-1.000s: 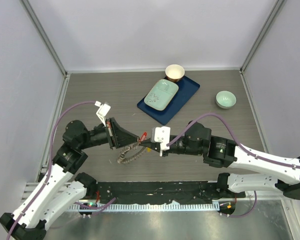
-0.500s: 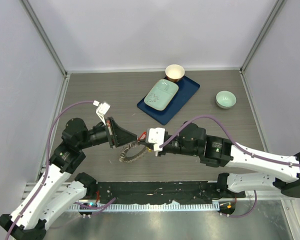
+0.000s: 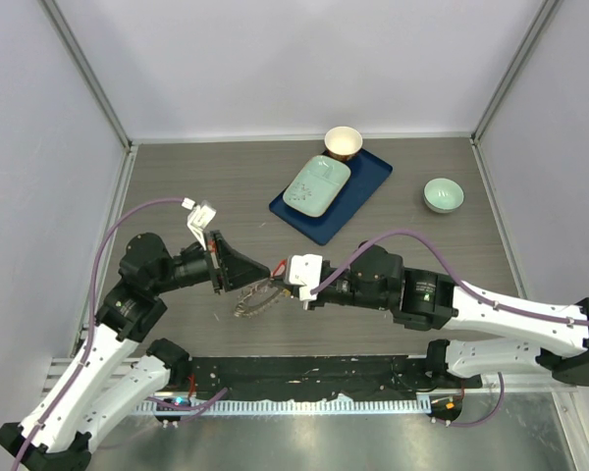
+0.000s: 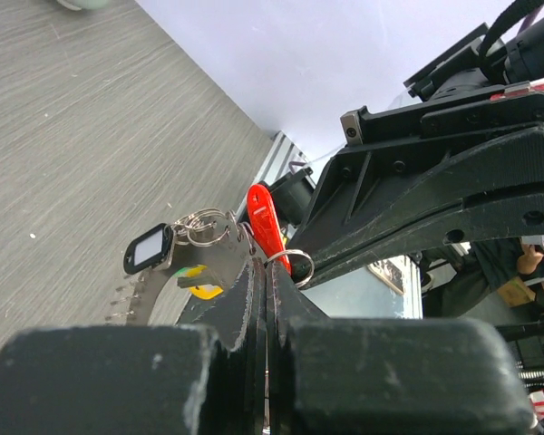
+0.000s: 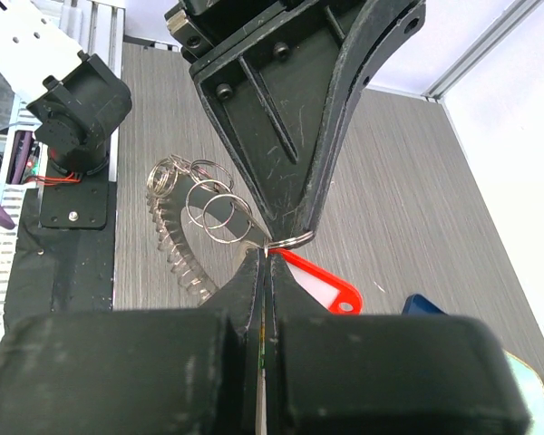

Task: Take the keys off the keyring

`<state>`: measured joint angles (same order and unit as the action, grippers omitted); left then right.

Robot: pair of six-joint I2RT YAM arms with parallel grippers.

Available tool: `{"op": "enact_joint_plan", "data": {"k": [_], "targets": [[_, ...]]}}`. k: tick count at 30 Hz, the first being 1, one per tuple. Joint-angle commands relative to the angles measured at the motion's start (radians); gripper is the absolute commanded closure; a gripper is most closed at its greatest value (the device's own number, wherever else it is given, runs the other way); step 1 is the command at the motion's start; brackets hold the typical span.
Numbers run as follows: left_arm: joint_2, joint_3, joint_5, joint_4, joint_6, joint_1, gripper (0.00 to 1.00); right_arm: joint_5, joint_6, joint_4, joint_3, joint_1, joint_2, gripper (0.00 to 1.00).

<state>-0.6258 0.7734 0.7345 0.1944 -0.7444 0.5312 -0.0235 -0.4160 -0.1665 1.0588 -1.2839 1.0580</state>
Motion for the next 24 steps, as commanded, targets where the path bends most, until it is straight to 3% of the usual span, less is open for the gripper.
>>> {"op": "enact_joint_plan", "data": {"k": [1, 24], "targets": [[0.028, 0.000, 0.140, -0.182, -0.009, 0.007, 1.00, 0.056, 0.008, 0.010, 0.027, 0.003, -0.010, 0.99], [-0.028, -0.094, 0.238, -0.354, -0.030, 0.007, 1.00, -0.007, -0.018, -0.013, 0.052, 0.003, -0.050, 0.99]]}}
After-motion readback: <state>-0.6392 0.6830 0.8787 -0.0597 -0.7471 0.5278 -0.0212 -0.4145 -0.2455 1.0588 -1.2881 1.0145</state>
